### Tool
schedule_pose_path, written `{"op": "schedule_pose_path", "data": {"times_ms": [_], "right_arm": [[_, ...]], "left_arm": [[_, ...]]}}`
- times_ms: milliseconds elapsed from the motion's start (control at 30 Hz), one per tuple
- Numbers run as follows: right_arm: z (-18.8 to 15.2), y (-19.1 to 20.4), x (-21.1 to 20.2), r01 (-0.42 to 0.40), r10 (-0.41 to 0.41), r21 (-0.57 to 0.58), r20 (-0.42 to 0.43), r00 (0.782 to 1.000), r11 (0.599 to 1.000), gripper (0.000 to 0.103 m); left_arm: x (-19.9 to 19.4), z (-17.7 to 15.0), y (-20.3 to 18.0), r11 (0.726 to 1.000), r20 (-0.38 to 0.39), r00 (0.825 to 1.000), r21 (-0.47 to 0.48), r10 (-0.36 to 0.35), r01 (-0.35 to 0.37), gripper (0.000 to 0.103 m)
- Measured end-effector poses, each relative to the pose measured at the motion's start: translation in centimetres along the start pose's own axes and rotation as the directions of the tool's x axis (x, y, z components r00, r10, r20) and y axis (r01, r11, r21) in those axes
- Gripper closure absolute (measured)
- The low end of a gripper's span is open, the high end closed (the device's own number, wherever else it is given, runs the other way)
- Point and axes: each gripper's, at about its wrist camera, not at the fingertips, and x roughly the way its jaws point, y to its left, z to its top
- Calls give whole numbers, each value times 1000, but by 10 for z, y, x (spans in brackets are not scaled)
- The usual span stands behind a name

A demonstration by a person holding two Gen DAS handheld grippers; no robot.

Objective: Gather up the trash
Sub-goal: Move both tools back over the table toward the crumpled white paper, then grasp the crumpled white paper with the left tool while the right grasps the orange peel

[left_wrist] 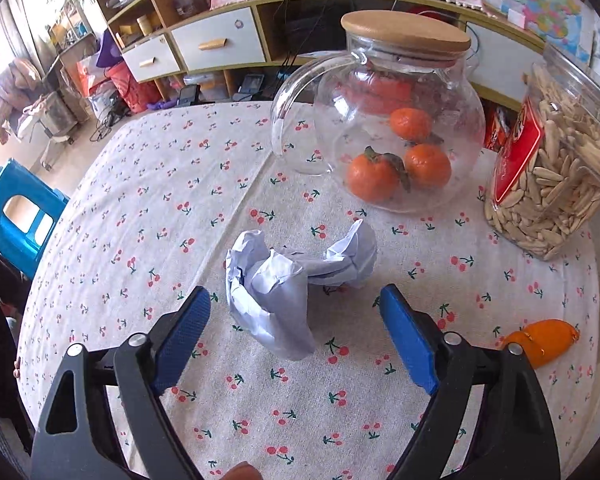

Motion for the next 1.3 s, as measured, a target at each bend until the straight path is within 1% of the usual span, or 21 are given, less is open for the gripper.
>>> {"op": "schedule_pose_path", "data": {"times_ms": [33,67,100,133,233,333,400,467,567,600,667,733,800,833,867,900,967,1000,1133,1200,1300], "right_arm": [[-1,2,1,-11,11,-1,-7,1000,1000,7],[-1,3,2,-28,28,1,-17,999,1000,7],[-1,5,4,-46,46,8,-28,999,999,7],[-1,6,6,-65,66,18,-41,997,998,7],[-3,6,12,-130,136,69,-87,987,989,7],[-4,15,16,-215,229,115,-127,965,970,7],[-5,27,17,-291,312,144,-149,938,946,7],[-5,46,22,-348,379,179,-194,905,920,7],[-4,79,40,-404,472,267,-281,836,875,8],[-3,90,47,-404,484,292,-301,822,867,9],[0,111,59,-392,490,322,-329,807,862,14],[3,132,68,-381,487,333,-349,800,863,17],[6,152,77,-367,482,341,-368,796,866,22],[6,160,80,-362,479,341,-375,794,868,23],[8,169,82,-349,462,331,-380,801,877,20],[10,177,81,-331,432,308,-366,824,892,20],[15,191,80,-326,408,270,-354,841,906,23],[17,197,78,-312,385,249,-347,855,917,28],[13,218,65,-323,352,142,-326,877,936,36],[8,221,55,-356,369,99,-291,883,929,60],[3,218,44,-417,422,82,-287,860,905,79]], "left_arm": [[2,-2,1,1000,-4,1000,4,-5,5,42],[2,-3,1,1000,8,1000,17,-1,1,48],[0,-5,1,999,30,1000,37,5,-6,59],[-3,-7,1,998,47,999,60,-3,0,64],[-13,-21,2,993,47,996,99,-71,66,67],[-34,-47,-1,977,30,987,145,-160,154,67],[-48,-71,0,960,10,974,175,-225,220,67],[-60,-91,2,942,5,963,212,-268,261,67],[-67,-114,4,936,30,965,252,-262,246,67],[-67,-116,4,938,37,968,257,-249,232,67],[-68,-108,10,944,41,966,229,-254,238,67],[-72,-95,21,948,49,961,184,-273,260,67],[-77,-86,28,948,68,956,167,-284,270,67],[-79,-85,30,950,79,956,166,-282,266,67],[-80,-84,32,951,87,957,164,-278,261,67],[-81,-83,34,952,89,957,162,-277,261,67],[-81,-81,39,950,78,954,144,-291,278,67],[-80,-79,41,948,70,952,134,-299,288,67],[-75,-77,46,946,47,949,109,-311,304,66],[-74,-77,48,944,37,947,95,-319,315,66],[-75,-77,51,947,44,949,82,-314,309,66]]}}
